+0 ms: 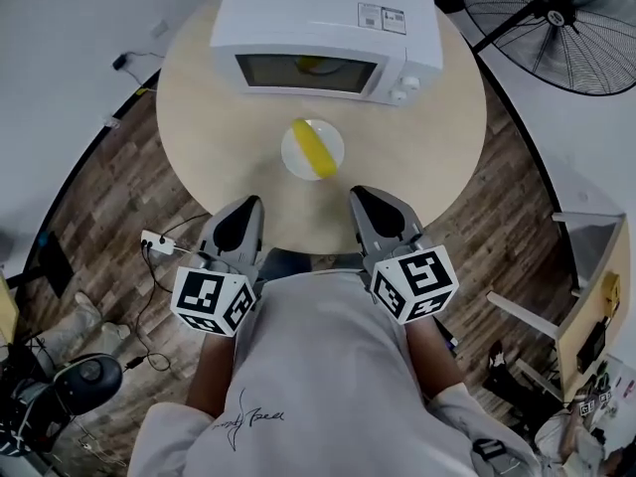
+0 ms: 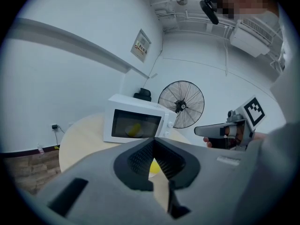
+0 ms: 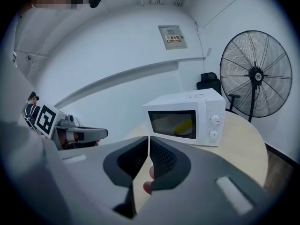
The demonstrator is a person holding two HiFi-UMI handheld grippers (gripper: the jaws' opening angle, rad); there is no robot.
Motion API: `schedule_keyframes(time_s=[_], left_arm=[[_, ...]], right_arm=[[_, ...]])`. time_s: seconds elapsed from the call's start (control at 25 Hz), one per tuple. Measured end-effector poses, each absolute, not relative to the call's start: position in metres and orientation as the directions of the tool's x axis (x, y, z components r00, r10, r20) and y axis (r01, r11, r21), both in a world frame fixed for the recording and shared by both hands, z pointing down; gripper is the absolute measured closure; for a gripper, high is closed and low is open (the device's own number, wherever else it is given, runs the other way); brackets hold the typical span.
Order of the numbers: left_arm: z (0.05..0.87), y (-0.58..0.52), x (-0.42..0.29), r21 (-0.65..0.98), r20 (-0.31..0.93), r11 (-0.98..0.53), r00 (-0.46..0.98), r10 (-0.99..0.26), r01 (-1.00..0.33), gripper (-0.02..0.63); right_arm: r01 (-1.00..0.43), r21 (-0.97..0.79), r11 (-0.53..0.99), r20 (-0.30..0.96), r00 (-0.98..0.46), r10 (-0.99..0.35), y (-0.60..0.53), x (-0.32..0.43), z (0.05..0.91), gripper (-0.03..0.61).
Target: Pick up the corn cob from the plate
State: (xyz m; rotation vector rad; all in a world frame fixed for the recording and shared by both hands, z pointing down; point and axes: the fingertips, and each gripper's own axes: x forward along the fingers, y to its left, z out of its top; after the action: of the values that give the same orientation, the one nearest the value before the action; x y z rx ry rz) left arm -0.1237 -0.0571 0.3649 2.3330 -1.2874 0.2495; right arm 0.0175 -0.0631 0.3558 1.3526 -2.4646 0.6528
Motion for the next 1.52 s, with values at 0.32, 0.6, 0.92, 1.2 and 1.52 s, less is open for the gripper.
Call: schedule_keyframes(time_s=[0.32, 0.6, 0.92, 1.2, 1.52], left_arm=[[0.362, -0.079, -0.132, 0.311, 0.342, -0.545, 0.627, -0.7, -0.778, 0.615], [0.371, -0.082, -0.145, 0.324, 0.352, -0.575, 0.66, -0.664, -0.751, 0.615], [0.371, -0.079, -0.153, 0.281, 0.367, -0.578, 0.642, -0.673, -0.766, 0.615], [0.368, -0.084, -0.162, 0.251, 0.373, -0.552, 0.606, -0.703, -0.795, 0.615], [0.374, -0.086, -0.16, 0.201, 0.406, -0.566, 0.594, -0.694, -0.799, 0.615]], right_arm=[[-0.88, -0.246, 0.407, 0.431, -0.475, -0.767, -0.072, -0.004, 0.362, 0.54], [-0.895, -0.224, 0.386, 0.421, -0.446, -0.789, -0.076, -0.018, 0.356, 0.531], [-0.89, -0.231, 0.394, 0.413, -0.456, -0.789, -0.077, -0.021, 0.354, 0.511], [-0.872, -0.244, 0.424, 0.425, -0.489, -0.761, -0.09, -0.027, 0.362, 0.486], [-0.868, -0.26, 0.423, 0.453, -0.496, -0.74, -0.106, -0.028, 0.376, 0.472]])
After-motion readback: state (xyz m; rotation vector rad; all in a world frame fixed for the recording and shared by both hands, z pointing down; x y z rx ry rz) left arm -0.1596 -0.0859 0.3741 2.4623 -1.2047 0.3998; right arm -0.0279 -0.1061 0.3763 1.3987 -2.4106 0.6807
